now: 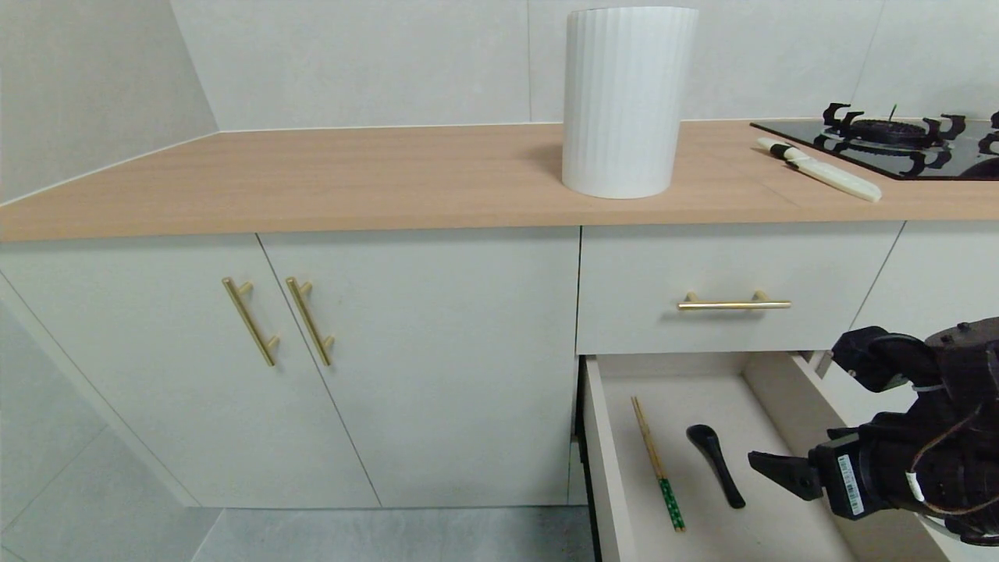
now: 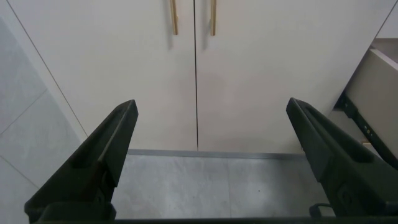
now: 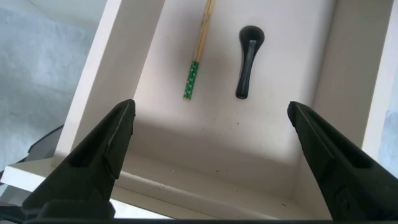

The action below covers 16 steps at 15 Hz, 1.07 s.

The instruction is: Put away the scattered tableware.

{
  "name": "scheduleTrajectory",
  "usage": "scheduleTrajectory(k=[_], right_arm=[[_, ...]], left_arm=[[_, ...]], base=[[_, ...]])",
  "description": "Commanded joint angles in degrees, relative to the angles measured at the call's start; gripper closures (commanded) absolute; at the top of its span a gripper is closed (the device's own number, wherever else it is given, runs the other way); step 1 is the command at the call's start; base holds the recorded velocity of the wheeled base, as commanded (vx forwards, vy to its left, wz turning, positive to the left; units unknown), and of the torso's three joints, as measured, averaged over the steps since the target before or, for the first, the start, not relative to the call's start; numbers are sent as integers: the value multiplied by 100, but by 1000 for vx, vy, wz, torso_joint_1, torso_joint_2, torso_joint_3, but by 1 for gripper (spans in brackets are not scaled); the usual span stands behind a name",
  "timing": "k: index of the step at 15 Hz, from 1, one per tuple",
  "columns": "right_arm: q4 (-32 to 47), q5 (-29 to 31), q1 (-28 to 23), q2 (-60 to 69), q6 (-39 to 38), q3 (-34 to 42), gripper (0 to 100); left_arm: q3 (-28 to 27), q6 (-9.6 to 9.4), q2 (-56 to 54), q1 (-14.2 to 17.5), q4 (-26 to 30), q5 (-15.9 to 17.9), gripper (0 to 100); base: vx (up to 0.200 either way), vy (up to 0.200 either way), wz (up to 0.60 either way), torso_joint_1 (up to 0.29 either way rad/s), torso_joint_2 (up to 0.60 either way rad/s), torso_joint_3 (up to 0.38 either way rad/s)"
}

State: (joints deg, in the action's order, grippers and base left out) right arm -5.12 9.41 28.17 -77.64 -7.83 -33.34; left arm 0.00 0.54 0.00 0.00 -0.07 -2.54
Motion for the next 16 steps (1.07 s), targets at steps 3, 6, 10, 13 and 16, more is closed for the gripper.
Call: scheduleTrajectory(k=[3,6,10,13,16], right_arm=[[-7,-1,4,-5,0,12,0],[-7,-1,22,-5,0,12,0],[2,-1,74,-32,0,38,0],[187,-9,145,-32,0,29,0],[600,-71,338,3,0,3,0]], left_arm=[[0,-1,0,0,-1,-1,0],[0,-1,0,0,-1,-1,0],[0,-1,0,0,-1,-1,0],[0,-1,0,0,-1,-1,0],[0,-1,0,0,-1,-1,0]], base=[[-67,0,0,1,1,-1],[-200,0,0,4,1,-4],[-200,0,0,2,5,7],[0,0,0,0,0,0],[0,0,0,0,0,0]])
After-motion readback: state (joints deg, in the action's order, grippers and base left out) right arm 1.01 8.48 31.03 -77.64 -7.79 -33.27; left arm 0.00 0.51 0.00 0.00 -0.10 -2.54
